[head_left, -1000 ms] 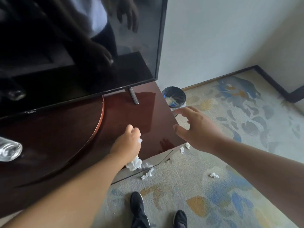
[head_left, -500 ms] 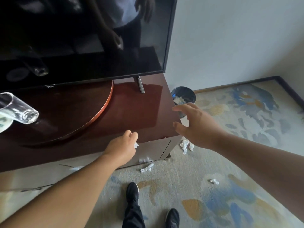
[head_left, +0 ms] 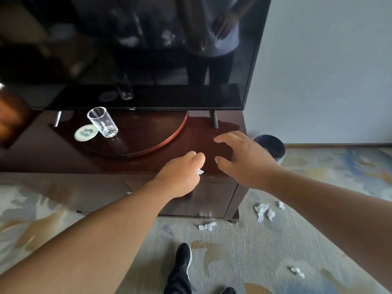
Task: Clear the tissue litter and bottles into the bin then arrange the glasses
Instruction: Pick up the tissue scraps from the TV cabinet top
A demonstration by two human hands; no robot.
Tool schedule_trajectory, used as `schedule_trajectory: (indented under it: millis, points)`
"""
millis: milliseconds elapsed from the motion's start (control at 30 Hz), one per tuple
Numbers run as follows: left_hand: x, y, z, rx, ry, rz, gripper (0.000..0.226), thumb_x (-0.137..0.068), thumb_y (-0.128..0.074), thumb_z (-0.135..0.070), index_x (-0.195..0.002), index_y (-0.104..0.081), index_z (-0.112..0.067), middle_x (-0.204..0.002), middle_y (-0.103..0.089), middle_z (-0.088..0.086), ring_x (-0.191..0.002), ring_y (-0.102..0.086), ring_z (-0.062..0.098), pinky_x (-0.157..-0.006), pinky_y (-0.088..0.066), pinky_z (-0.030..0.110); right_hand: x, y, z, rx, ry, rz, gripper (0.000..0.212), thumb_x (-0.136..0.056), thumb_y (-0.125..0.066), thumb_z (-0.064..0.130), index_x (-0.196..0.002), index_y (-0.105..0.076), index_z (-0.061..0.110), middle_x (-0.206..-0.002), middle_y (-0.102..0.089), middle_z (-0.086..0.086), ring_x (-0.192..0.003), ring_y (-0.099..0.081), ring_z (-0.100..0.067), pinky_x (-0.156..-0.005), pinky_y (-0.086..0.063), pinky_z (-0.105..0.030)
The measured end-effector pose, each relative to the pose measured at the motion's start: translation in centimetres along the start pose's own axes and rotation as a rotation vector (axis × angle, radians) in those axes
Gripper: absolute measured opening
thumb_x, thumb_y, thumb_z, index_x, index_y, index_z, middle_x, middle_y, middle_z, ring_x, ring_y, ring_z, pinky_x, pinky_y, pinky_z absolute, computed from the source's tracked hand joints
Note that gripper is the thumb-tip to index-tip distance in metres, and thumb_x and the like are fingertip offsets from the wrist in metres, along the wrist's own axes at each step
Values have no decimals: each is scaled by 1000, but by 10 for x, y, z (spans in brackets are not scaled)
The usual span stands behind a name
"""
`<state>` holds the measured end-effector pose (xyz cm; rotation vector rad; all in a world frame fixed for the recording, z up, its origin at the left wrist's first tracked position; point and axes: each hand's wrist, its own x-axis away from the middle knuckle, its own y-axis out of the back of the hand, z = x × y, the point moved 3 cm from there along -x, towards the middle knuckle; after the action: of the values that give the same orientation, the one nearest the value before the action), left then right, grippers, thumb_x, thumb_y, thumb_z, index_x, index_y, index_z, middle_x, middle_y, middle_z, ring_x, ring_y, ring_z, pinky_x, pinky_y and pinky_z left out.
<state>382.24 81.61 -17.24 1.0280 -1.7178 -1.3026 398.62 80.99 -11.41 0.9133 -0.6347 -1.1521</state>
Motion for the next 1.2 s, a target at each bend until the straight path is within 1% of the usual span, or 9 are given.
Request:
schedule_trajectory:
  millis: [133,233,333,400,533,633,933,1100,1200]
  points:
    - [35,18,9,-63,40,34,14,-91,-41,-14,-97,-53,-14,-95,-54,3,-80,-55,32,-66,-42,39,7,-9,29,1,63,7,47,-90,-56,42,-135,-44,34,-142,-41,13,-115,-52,-9,-84,-38,-17]
    - [64,31,21,-101,63,4,14,-89,-42,-17,-93,-54,-12,-90,-55,2,-80,-55,29,-68,-45,39,13,-18,55,-1,99,12,47,-90,-56,42,-134,-44,35,-141,-41,14,-116,-51,-9,-86,-40,-18]
    - [99,44,38,-99,91,-78,10,-87,-44,-24,-86,-49,-16,-83,-48,-5,-78,-52,25,-64,-39,33,22,-30,90,3,155,30,47,-89,-57,41,-134,-46,33,-140,-43,13,-116,-51,-9,-89,-43,-21]
    - [124,51,51,-111,97,-151,16,-87,-45,-32,-79,-44,-18,-79,-46,-6,-76,-53,24,-62,-33,30,28,-39,116,5,186,36,48,-89,-57,40,-135,-46,31,-140,-43,12,-118,-50,-10,-91,-42,-22]
    - [189,60,85,-118,116,-260,27,-93,-42,-40,-73,-39,-21,-79,-57,-1,-78,-58,25,-60,-34,30,46,-65,178,6,242,48,48,-89,-57,38,-135,-47,28,-140,-44,9,-120,-50,-11,-93,-43,-24]
    - [252,60,119,-142,175,-261,28,-96,-38,-38,-74,-39,-21,-83,-60,0,-81,-58,25,-61,-33,30,64,-98,238,1,298,86,48,-89,-58,37,-134,-47,28,-138,-45,9,-115,-52,-11,-94,-44,-25]
    - [400,74,206,-131,337,-332,32,-95,-38,-36,-68,-33,-20,-62,-37,-6,-66,-49,23,-57,-34,31,94,-168,390,27,507,212,48,-89,-58,37,-135,-46,30,-138,-44,13,-121,-48,-9,-95,-41,-23]
    - [438,68,231,-106,431,-345,34,-94,-39,-34,-65,-34,-17,-58,-35,-3,-59,-45,23,-54,-37,31,95,-192,423,49,559,259,47,-90,-57,37,-135,-45,29,-139,-43,13,-123,-45,-6,-94,-35,-18]
    - [447,65,236,-106,431,-343,37,-95,-39,-34,-62,-28,-19,-57,-34,-3,-59,-42,21,-52,-31,30,93,-198,431,70,563,281,46,-90,-57,37,-135,-44,31,-139,-42,15,-122,-45,-5,-91,-34,-17]
